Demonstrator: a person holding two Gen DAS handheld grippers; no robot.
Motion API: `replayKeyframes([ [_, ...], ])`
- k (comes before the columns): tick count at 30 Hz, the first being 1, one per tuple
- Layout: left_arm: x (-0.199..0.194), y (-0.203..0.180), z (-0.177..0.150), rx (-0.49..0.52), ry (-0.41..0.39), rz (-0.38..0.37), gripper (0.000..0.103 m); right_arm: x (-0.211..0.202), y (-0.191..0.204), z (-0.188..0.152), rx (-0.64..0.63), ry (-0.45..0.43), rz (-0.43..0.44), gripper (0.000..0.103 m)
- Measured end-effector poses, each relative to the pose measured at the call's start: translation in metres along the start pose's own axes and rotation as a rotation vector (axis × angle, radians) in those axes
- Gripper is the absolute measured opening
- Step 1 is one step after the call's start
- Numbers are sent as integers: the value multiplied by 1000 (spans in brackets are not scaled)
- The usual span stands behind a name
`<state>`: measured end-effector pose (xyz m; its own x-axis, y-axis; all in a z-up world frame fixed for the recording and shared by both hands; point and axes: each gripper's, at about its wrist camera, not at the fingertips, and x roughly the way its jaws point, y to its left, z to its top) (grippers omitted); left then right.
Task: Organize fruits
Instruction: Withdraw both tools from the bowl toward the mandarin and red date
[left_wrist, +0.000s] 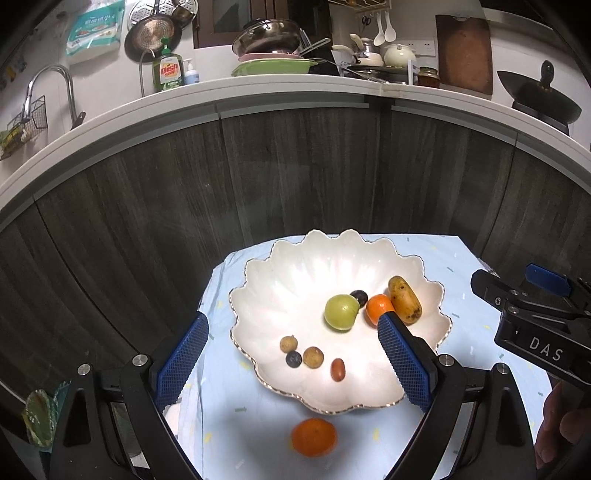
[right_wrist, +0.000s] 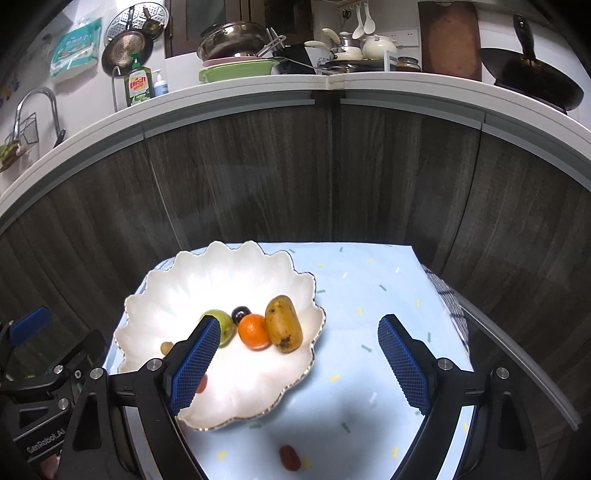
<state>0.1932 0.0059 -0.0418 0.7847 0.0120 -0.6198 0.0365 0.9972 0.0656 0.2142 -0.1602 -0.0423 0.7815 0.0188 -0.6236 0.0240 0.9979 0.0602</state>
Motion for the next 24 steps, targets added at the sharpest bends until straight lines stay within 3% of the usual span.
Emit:
replayKeyframes([
  [24,-21,-1,-34,28,-1,5,94,-22,-5,-41,4,1,-18,88],
])
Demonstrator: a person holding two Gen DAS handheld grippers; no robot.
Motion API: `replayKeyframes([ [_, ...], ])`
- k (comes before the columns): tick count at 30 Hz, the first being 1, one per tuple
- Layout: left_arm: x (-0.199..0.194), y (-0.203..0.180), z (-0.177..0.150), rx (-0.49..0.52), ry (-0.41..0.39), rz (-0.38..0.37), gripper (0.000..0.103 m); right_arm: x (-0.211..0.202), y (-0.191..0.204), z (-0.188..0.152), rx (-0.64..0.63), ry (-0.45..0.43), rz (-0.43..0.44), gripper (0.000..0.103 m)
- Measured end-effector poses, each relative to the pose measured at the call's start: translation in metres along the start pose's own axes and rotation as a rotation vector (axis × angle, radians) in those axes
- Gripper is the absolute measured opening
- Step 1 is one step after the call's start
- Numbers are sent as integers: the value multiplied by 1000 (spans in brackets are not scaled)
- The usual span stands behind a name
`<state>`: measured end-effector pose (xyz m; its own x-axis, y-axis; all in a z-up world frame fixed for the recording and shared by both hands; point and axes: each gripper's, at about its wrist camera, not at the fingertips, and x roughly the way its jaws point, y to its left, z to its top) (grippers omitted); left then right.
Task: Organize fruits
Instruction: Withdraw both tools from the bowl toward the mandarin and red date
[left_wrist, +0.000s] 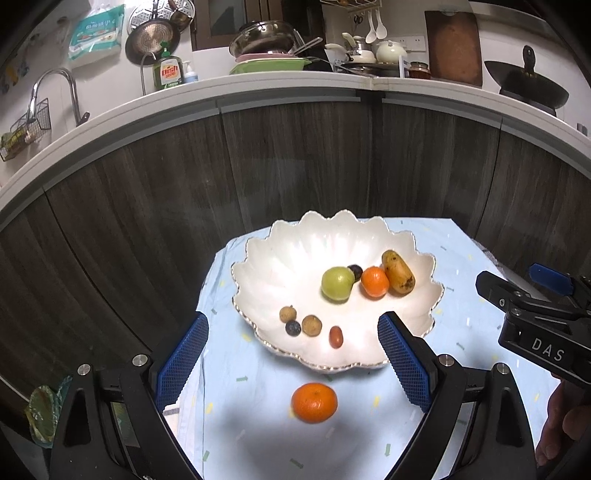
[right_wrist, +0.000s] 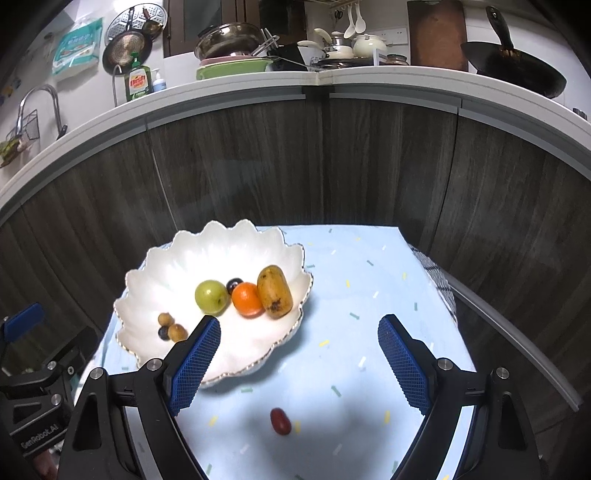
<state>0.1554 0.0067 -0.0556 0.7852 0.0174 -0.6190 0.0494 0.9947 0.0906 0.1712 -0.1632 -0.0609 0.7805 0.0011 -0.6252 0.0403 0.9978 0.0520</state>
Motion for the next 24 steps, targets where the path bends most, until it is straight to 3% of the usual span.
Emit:
replayKeyframes([
  [24,15,-3,-54,21,44,-31,94,10,5,-54,-63,14,-20,88],
])
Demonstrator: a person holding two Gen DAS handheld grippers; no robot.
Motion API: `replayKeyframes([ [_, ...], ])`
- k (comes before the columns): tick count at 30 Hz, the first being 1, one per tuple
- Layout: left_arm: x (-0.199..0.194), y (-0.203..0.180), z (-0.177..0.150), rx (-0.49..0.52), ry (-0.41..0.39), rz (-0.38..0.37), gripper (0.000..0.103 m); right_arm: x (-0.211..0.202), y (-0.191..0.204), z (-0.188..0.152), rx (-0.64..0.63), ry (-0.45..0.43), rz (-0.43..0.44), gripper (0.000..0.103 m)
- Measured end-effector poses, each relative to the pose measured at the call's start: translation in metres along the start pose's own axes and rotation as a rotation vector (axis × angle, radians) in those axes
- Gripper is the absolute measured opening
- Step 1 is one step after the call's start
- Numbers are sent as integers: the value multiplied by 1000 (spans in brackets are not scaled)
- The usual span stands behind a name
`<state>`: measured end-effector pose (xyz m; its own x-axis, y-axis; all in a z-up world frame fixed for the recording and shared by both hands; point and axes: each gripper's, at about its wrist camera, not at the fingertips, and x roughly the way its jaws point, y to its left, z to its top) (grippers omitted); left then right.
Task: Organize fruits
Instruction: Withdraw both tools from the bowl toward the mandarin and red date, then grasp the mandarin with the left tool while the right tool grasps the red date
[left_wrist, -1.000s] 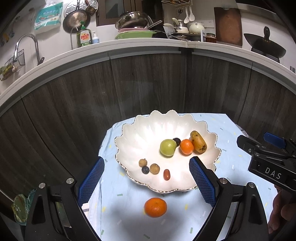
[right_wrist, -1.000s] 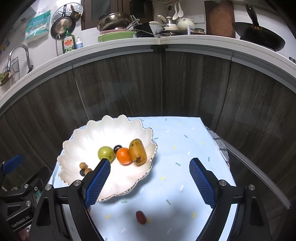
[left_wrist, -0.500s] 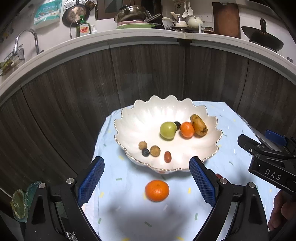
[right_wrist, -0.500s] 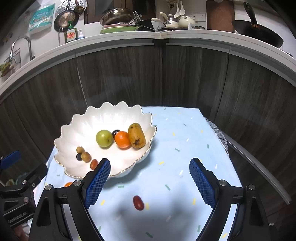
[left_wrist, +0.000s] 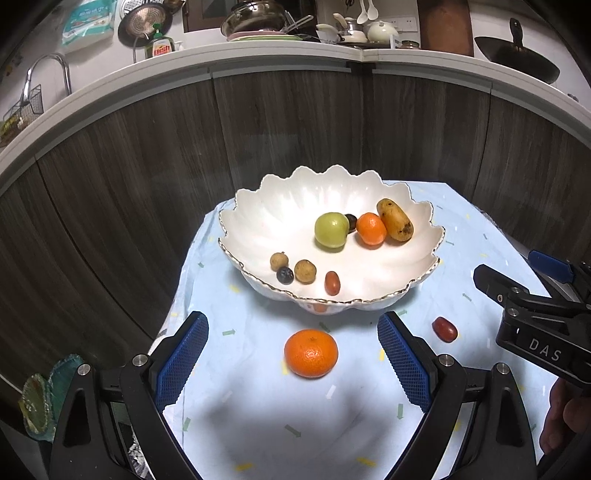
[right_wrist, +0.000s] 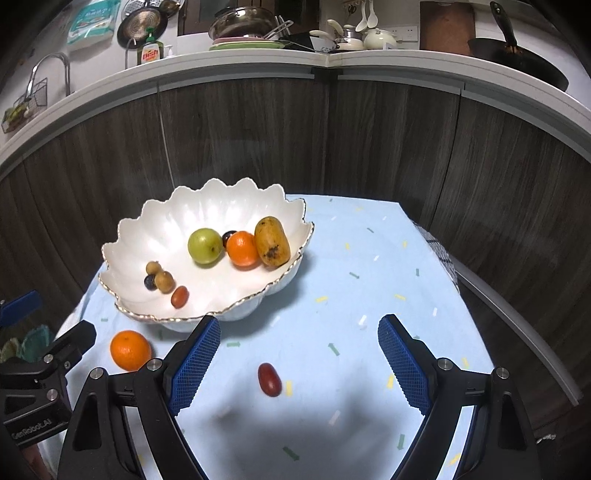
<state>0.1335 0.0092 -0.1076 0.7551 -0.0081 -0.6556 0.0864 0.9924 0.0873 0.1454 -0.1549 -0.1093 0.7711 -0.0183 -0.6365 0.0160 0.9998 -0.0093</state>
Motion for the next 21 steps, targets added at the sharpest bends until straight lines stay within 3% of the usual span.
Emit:
replayKeyframes([
  [7,9,0,-10,5,-22,-7,94,8,4,-11,-13,-10,24,88],
  [21,38,3,-29,-17,34,-11,94,32,7,-31,-42,31,39,88],
])
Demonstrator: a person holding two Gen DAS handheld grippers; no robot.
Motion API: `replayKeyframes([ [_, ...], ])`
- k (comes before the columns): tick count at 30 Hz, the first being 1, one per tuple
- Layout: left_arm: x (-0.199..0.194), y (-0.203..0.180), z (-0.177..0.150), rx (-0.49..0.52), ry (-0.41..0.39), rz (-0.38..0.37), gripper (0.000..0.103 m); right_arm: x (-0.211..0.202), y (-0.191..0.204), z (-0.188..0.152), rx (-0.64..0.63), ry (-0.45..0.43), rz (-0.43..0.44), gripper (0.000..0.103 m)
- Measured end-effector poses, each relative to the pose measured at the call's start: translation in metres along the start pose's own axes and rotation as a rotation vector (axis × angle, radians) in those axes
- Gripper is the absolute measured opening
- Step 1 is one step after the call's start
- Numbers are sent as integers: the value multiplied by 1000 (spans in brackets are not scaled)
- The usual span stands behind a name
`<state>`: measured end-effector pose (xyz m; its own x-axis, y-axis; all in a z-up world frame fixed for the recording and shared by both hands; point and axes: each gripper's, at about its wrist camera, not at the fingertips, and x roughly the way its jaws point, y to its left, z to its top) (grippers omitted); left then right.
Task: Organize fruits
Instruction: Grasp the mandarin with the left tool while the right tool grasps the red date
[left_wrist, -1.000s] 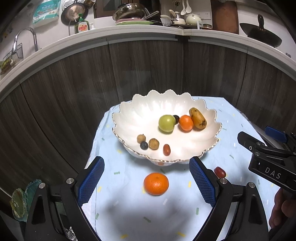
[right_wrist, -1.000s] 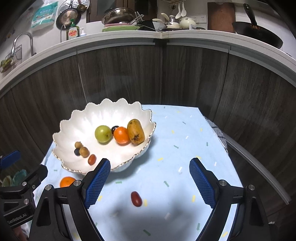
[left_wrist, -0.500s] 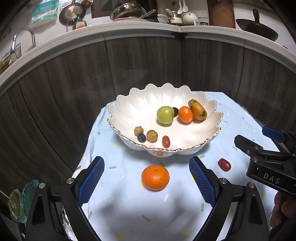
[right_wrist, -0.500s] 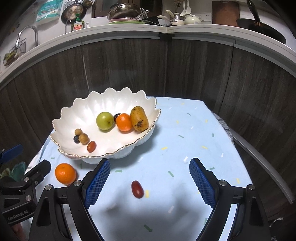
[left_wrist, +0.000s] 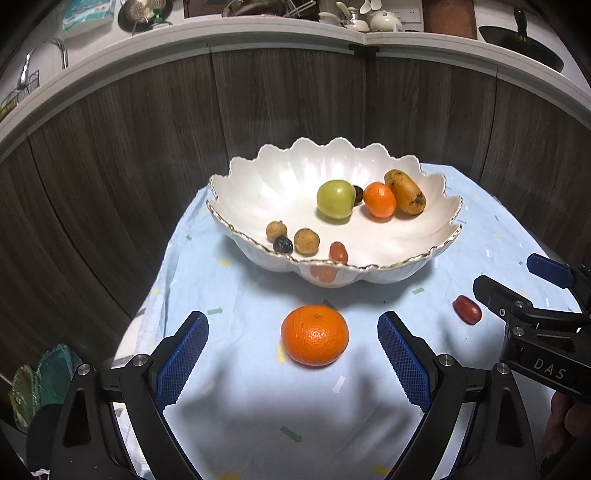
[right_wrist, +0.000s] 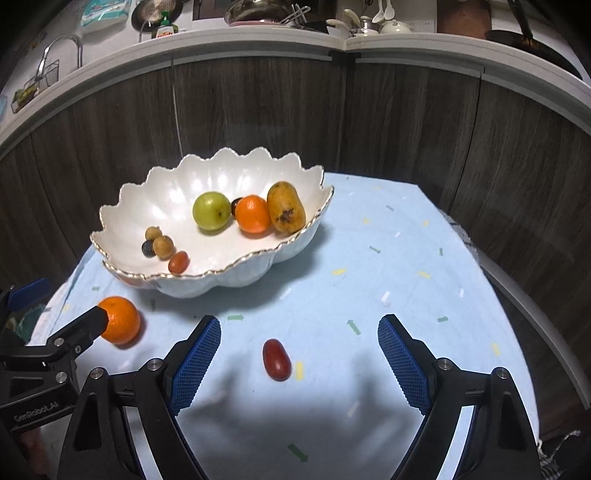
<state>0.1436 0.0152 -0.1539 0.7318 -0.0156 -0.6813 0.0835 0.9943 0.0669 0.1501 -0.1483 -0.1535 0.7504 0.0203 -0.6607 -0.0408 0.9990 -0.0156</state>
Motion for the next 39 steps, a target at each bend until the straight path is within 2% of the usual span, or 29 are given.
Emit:
replayKeyframes([
  [13,16,-5,-2,18,18,6,93,18,3,-8,-9,39,21,85],
  [21,24,-7,-3,34,31,10,87,28,6,-12,-21,75,42,68],
  [23,27,-8,-3,36,40,7,85,30,7,-13,-21,85,44,60],
  [27,32,-9,-5,37,61,3,83,32,7,-13,-22,97,50,56],
  [32,40,-8,-6,28,96,-3,76,37,9,-14,-30,121,60,41],
  [36,47,-6,-7,17,130,-6,71,41,8,-15,-25,141,66,38],
  [39,51,-5,-7,12,153,-10,67,45,8,-17,-23,162,76,30],
])
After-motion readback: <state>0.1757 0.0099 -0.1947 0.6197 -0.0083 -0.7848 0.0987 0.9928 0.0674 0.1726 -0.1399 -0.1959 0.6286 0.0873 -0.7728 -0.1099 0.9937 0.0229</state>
